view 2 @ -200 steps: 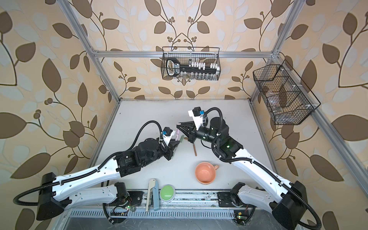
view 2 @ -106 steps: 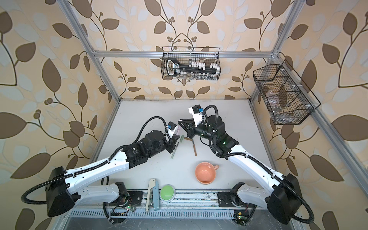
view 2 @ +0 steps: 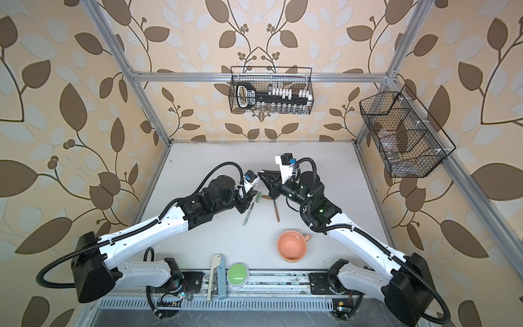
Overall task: Insert the pens into the pen caps
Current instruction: 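Press the pink cap down onto the pen with the right gripper, then open the left gripper to release the capped pink pen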
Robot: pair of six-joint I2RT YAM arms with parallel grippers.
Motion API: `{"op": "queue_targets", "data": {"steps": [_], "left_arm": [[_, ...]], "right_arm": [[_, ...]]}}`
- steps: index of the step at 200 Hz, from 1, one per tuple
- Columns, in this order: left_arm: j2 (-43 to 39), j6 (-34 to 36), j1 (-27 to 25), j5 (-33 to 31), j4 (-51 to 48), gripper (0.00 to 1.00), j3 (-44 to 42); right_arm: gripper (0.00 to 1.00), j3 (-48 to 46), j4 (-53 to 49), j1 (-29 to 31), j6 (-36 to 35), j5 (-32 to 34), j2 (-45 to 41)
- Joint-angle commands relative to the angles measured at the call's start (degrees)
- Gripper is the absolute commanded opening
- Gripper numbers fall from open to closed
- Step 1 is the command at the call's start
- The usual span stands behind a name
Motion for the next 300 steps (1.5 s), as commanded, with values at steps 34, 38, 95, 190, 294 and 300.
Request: {"op": "queue_targets", "data": {"steps": [34,38,95,190,294,300], "left_arm": [[-5.81,2.32,0.73,6.59,19.21,0.0,9.42],[-6.06,2.39,0.73,6.64,19.21,0.0,9.55],[-6.23,3.57,0.73,8.82,19.63,0.0,11.2],[-5.17,-4.57,0.64,10.42,13.07,0.0,6.12],[-11.62,-19.67,-0.65,4.26,8.7,0.55,-7.69],[-11.96,-20.18,-0.68,3.47,8.08,0.58,-7.99]], "right_arm": [[0.0,-7.28,-14.33,4.47,4.84,-9.29,0.54],[0.0,-7.64,-14.5,4.53,5.0,-9.08,0.43],[0.0,-10.58,-11.44,6.5,8.44,-12.57,3.55],[0.0,-4.45,-14.61,-0.85,6.62,-8.23,0.76],[0.0,8.13,-19.24,-8.2,3.83,-10.41,5.64],[0.0,8.68,-19.7,-8.5,3.57,-10.45,5.6]]}}
